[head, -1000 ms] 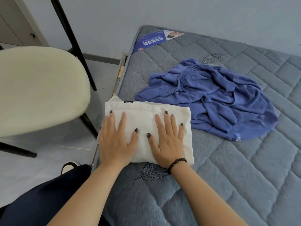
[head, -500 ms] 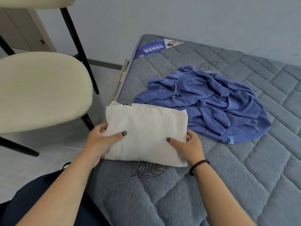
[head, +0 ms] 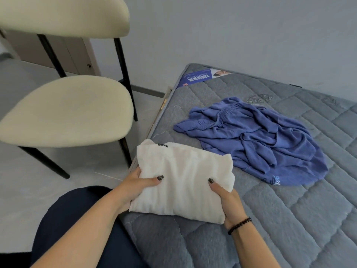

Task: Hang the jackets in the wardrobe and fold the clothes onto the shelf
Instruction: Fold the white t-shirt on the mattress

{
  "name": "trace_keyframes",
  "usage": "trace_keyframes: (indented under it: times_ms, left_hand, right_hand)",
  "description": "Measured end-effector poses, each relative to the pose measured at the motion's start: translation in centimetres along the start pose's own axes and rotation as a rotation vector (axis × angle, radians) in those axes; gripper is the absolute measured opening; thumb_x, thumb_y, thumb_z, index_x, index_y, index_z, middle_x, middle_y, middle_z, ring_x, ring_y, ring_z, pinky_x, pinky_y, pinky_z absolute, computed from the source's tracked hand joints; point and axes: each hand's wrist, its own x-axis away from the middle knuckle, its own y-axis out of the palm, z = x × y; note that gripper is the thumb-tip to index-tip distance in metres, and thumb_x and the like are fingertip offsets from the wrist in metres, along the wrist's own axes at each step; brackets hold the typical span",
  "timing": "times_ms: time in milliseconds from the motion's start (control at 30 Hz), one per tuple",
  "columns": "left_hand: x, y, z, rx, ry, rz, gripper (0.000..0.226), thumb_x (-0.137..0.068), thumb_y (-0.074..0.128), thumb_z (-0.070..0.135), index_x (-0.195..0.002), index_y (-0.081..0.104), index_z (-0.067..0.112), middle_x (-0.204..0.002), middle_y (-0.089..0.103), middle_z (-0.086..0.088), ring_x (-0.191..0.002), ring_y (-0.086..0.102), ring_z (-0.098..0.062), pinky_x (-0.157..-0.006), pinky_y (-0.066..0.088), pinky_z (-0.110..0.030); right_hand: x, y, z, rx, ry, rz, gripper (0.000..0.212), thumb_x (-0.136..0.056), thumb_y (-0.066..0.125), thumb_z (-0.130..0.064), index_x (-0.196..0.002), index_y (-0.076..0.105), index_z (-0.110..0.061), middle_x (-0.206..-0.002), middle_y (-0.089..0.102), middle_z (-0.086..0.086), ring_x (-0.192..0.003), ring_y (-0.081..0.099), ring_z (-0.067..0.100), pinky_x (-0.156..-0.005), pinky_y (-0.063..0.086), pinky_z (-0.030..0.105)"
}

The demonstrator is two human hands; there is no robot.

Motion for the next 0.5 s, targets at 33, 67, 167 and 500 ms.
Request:
trace_keyframes:
  times_ms: [33,67,167,500]
  left_hand:
    - [0.5,0.0,0.0,-0.002,-0.008,-0.023,0.064,-0.068,0.086,0.013,-0.123,0.056,0.025,-0.106,0.073,0.002,-0.098,0.069,-0.020,-0.080,0.056,-0.037]
    - [1.1,-0.1,0.1,-0.010,-0.016,-0.043,0.071,-0.063,0.087,0.013,-0.124,0.054,0.024,-0.107,0.073,0.002,-0.100,0.069,-0.020,-0.081,0.056,-0.038]
    - [2.8,-1.1,0.6,-0.038,-0.024,-0.085,0.079,-0.057,0.085,0.016,-0.127,0.050,0.024,-0.113,0.070,0.000,-0.105,0.067,-0.022,-0.084,0.056,-0.042]
    - [8.1,-10.9,4.0,0.091,0.204,0.044,0.069,-0.061,0.082,0.022,-0.125,0.057,0.025,-0.114,0.071,-0.002,-0.102,0.069,-0.025,-0.085,0.055,-0.045]
  right_hand:
    - [0.5,0.3,0.0,-0.002,-0.022,-0.009,0.034,-0.084,0.069,-0.017,-0.117,0.064,-0.015,-0.108,0.072,0.004,-0.100,0.068,0.024,-0.085,0.055,0.043]
    - [0.9,0.5,-0.1,0.006,-0.034,-0.027,0.035,-0.085,0.068,-0.018,-0.119,0.063,-0.015,-0.110,0.072,0.004,-0.101,0.068,0.024,-0.085,0.055,0.042]
    - [2.2,1.3,-0.5,0.041,-0.025,-0.095,0.034,-0.086,0.065,-0.020,-0.120,0.062,-0.015,-0.110,0.072,0.004,-0.099,0.069,0.024,-0.078,0.056,0.039]
    - [3.7,10.6,-3.4,0.044,-0.001,-0.447,0.047,-0.077,0.069,-0.011,-0.123,0.059,-0.015,-0.117,0.068,0.010,-0.104,0.066,0.033,-0.081,0.056,0.052]
